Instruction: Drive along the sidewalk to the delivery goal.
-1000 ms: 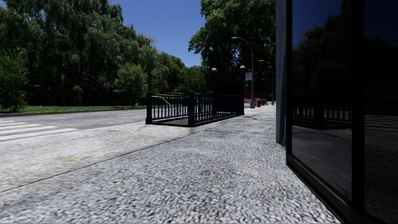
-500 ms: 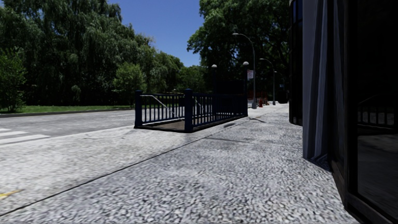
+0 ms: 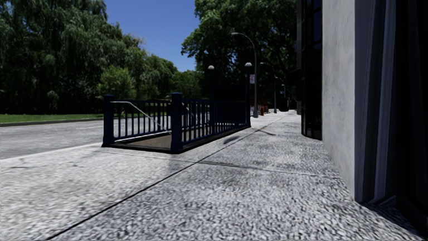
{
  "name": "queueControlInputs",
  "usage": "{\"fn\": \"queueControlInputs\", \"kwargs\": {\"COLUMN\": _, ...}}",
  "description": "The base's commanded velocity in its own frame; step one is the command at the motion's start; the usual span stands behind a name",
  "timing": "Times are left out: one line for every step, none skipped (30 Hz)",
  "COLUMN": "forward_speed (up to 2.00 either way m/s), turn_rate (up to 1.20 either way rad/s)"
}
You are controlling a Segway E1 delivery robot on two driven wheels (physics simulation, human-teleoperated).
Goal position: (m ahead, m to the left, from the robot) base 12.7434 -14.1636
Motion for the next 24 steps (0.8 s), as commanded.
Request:
{"fn": "queueControlInputs", "kwargs": {"forward_speed": 2.00, "turn_rate": -0.36}}
{"fn": "queueControlInputs", "kwargs": {"forward_speed": 2.00, "turn_rate": -0.36}}
{"fn": "queueControlInputs", "kwargs": {"forward_speed": 2.00, "turn_rate": -0.36}}
{"fn": "queueControlInputs", "kwargs": {"forward_speed": 2.00, "turn_rate": -0.36}}
{"fn": "queueControlInputs", "kwargs": {"forward_speed": 2.00, "turn_rate": -0.36}}
{"fn": "queueControlInputs", "kwargs": {"forward_speed": 2.00, "turn_rate": -0.36}}
{"fn": "queueControlInputs", "kwargs": {"forward_speed": 2.00, "turn_rate": -0.36}}
{"fn": "queueControlInputs", "kwargs": {"forward_speed": 2.00, "turn_rate": -0.36}}
{"fn": "queueControlInputs", "kwargs": {"forward_speed": 2.00, "turn_rate": -0.36}}
{"fn": "queueControlInputs", "kwargs": {"forward_speed": 2.00, "turn_rate": -0.36}}
{"fn": "queueControlInputs", "kwargs": {"forward_speed": 2.00, "turn_rate": -0.36}}
{"fn": "queueControlInputs", "kwargs": {"forward_speed": 2.00, "turn_rate": -0.36}}
{"fn": "queueControlInputs", "kwargs": {"forward_speed": 2.00, "turn_rate": -0.33}}
{"fn": "queueControlInputs", "kwargs": {"forward_speed": 2.00, "turn_rate": -0.22}}
{"fn": "queueControlInputs", "kwargs": {"forward_speed": 2.00, "turn_rate": -0.09}}
{"fn": "queueControlInputs", "kwargs": {"forward_speed": 2.00, "turn_rate": -0.09}}
{"fn": "queueControlInputs", "kwargs": {"forward_speed": 2.00, "turn_rate": -0.05}}
{"fn": "queueControlInputs", "kwargs": {"forward_speed": 2.00, "turn_rate": -0.04}}
{"fn": "queueControlInputs", "kwargs": {"forward_speed": 2.00, "turn_rate": -0.03}}
{"fn": "queueControlInputs", "kwargs": {"forward_speed": 2.00, "turn_rate": -0.03}}
{"fn": "queueControlInputs", "kwargs": {"forward_speed": 2.00, "turn_rate": -0.03}}
{"fn": "queueControlInputs", "kwargs": {"forward_speed": 2.00, "turn_rate": -0.03}}
{"fn": "queueControlInputs", "kwargs": {"forward_speed": 2.00, "turn_rate": -0.03}}
{"fn": "queueControlInputs", "kwargs": {"forward_speed": 2.00, "turn_rate": -0.03}}
